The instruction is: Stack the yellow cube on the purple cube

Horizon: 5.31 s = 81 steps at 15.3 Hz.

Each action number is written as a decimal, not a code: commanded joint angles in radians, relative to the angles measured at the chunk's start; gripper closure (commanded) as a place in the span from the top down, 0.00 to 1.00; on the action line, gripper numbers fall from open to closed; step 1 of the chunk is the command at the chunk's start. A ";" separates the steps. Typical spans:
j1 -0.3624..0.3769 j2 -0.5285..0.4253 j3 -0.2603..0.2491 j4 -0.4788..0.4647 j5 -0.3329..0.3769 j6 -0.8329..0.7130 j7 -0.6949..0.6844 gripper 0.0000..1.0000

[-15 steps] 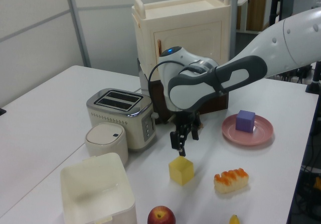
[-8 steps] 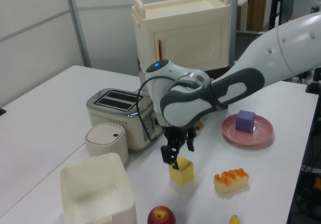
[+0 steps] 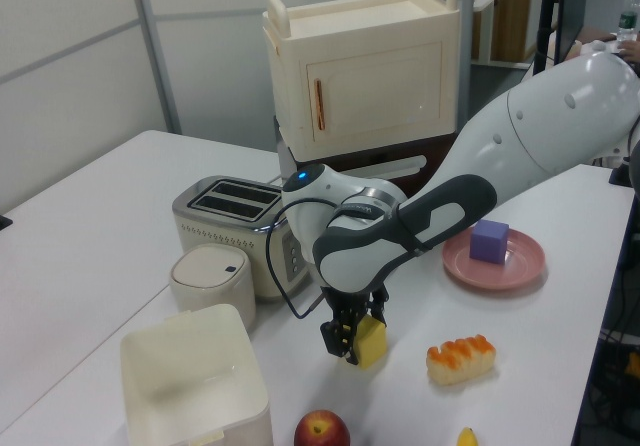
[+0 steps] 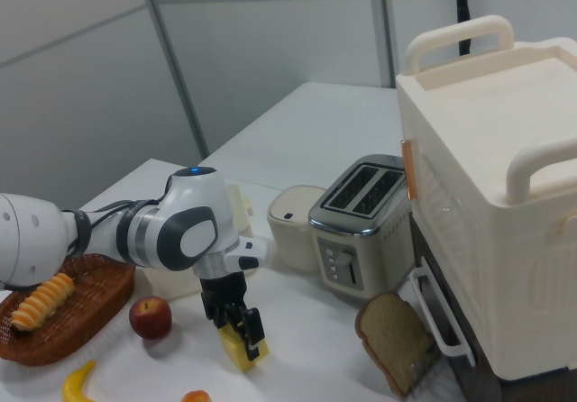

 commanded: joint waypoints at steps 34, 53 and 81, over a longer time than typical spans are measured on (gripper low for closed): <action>-0.223 -0.128 -0.516 0.044 0.114 -0.076 -0.822 0.56; -0.211 -0.127 -0.547 0.018 0.140 -0.127 -0.937 0.62; -0.140 -0.253 -0.110 0.205 0.125 -0.297 -0.270 1.00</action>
